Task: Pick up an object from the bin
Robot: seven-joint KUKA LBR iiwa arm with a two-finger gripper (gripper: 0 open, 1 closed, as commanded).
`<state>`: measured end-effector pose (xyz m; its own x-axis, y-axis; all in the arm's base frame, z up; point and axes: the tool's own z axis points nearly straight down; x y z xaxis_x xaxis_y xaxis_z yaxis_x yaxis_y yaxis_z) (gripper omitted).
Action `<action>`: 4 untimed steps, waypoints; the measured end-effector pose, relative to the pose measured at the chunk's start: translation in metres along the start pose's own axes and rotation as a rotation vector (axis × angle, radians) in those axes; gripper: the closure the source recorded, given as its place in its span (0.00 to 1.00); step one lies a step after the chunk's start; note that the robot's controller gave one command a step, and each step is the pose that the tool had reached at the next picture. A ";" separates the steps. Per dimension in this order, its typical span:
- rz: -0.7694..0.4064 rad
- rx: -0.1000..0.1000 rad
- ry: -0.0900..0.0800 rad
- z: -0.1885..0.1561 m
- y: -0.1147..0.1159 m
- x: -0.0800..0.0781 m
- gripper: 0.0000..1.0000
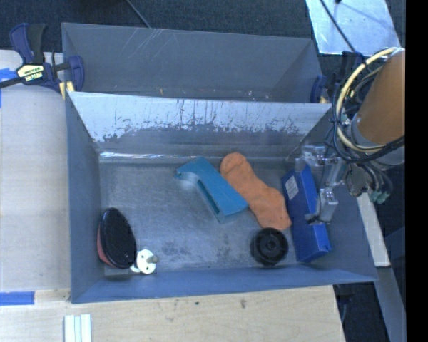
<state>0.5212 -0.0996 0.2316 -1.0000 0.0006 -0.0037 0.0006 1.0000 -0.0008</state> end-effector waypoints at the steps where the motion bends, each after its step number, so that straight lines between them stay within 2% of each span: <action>1: 0.038 0.001 -0.007 0.043 0.015 0.001 0.00; 2: 0.177 -0.001 0.006 0.075 0.018 0.018 0.00; 3: 0.121 0.001 -0.005 0.121 0.027 -0.014 0.00; 4: 0.183 -0.001 -0.002 0.144 0.031 -0.006 0.00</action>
Offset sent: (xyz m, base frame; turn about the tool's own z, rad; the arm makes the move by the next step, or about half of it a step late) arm -0.0223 0.0165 -0.0761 0.1915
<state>0.5279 -0.0683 0.0878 -0.9831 0.1830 -0.0061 0.1830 0.9831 0.0007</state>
